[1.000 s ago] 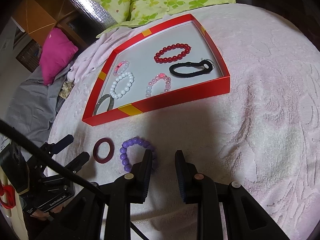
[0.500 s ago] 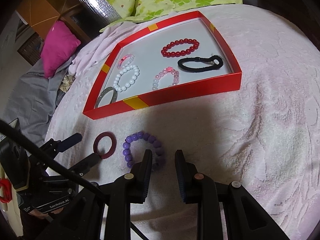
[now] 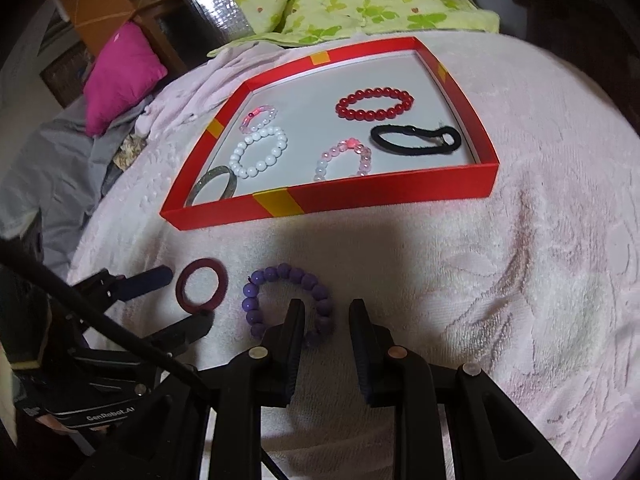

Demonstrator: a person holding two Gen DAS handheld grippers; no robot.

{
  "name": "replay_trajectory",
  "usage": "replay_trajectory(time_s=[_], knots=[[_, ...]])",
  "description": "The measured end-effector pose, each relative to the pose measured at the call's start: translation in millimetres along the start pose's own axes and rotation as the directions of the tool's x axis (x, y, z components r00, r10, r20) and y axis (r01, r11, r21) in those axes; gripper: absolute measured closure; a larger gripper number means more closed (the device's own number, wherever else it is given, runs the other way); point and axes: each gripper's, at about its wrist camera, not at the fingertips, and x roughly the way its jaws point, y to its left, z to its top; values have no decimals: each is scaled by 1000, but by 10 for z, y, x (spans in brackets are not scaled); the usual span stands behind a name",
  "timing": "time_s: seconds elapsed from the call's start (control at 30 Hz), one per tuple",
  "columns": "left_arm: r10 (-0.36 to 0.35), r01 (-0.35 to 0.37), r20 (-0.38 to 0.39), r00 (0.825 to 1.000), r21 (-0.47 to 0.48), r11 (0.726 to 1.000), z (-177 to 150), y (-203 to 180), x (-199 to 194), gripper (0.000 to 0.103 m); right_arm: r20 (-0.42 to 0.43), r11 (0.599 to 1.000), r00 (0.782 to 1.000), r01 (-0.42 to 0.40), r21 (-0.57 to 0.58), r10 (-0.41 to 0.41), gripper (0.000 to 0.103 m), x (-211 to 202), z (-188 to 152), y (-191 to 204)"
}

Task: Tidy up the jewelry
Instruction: 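Move the left tool to the dark red bangle while the right tool approaches the purple bead bracelet, then grasp the dark red bangle with the left tool while the right tool closes on the purple bead bracelet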

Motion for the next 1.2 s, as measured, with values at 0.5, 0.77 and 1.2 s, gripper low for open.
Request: replay_trajectory(time_s=[0.5, 0.77, 1.2], knots=[[-77, 78, 32, 997, -26, 997, 1, 6, -6, 52, 20, 992, 996, 94, -80, -93, 85, 16, -34, 99], [-105, 106, 47, 993, -3, 994, -5, -23, -21, 81, 22, 992, 996, 93, -83, -92, 85, 22, -37, 101], [-96, 96, 78, 992, 10, 995, 5, -43, -88, 94, 49, 995, 996, 79, -60, -76, 92, -56, -39, 57]])
